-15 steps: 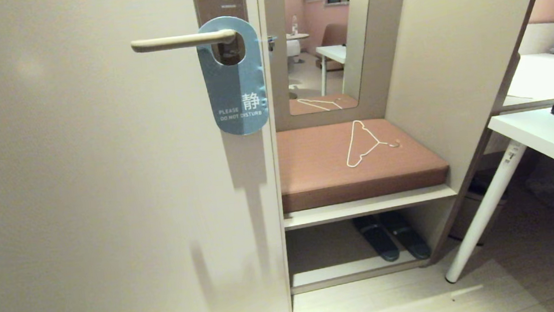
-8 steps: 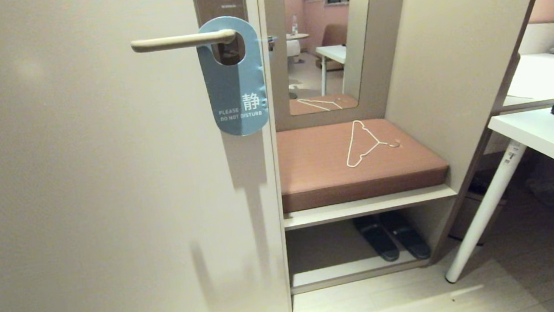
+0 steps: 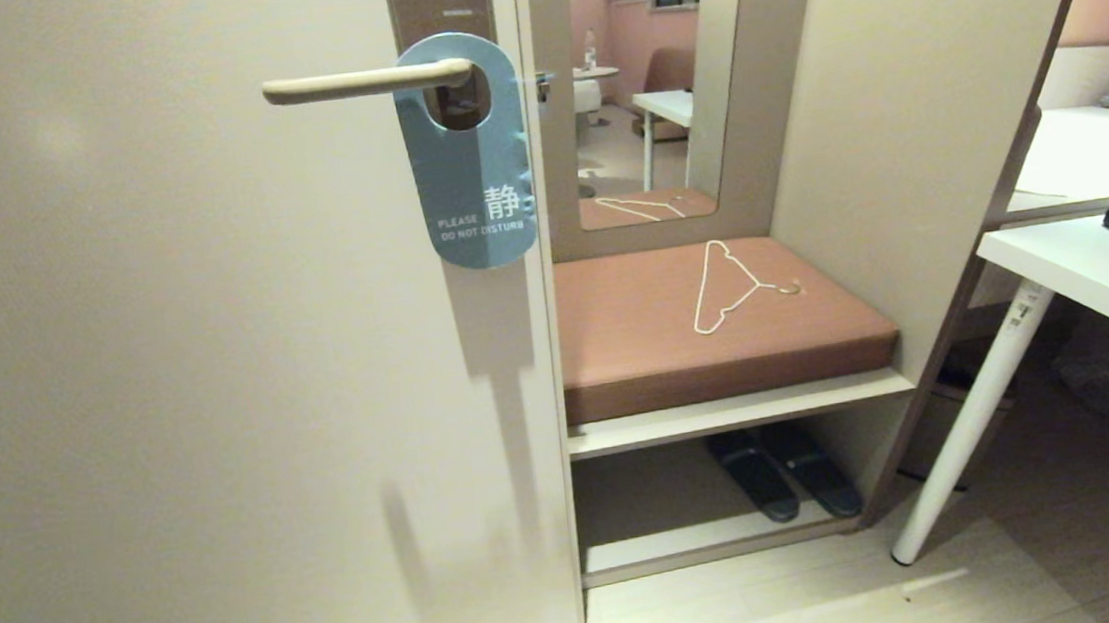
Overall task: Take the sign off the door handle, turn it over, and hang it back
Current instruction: Take down the sign
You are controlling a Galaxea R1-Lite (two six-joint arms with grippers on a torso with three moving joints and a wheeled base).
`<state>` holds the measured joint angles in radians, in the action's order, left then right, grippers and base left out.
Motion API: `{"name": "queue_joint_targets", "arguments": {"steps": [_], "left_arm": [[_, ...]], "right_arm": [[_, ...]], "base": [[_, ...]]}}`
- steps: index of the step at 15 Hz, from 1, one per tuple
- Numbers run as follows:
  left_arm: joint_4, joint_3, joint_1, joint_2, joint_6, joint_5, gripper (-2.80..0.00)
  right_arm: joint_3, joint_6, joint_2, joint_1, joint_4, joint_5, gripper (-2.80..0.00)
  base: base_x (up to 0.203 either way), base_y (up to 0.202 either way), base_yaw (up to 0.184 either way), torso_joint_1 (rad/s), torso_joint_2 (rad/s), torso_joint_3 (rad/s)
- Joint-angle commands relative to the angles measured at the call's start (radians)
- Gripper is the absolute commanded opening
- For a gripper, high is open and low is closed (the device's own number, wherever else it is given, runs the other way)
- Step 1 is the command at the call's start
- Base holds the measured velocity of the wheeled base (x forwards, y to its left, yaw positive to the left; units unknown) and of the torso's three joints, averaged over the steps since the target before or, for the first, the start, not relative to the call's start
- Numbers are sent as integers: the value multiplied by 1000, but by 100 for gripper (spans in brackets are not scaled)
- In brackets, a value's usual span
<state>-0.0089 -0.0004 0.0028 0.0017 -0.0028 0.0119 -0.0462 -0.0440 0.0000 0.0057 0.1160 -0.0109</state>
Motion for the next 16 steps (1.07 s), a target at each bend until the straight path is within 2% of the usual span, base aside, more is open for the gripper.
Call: {"name": "queue_joint_targets", "arguments": {"steps": [1, 16], "left_arm": [[0, 0, 0, 0, 0, 0, -280], [0, 0, 0, 0, -8, 0, -280]], "right_arm": [[0, 0, 0, 0, 1, 0, -280], [0, 0, 0, 0, 1, 0, -280]], "base": [[0, 0, 0, 0, 0, 0], [0, 0, 0, 0, 0, 0]]}}
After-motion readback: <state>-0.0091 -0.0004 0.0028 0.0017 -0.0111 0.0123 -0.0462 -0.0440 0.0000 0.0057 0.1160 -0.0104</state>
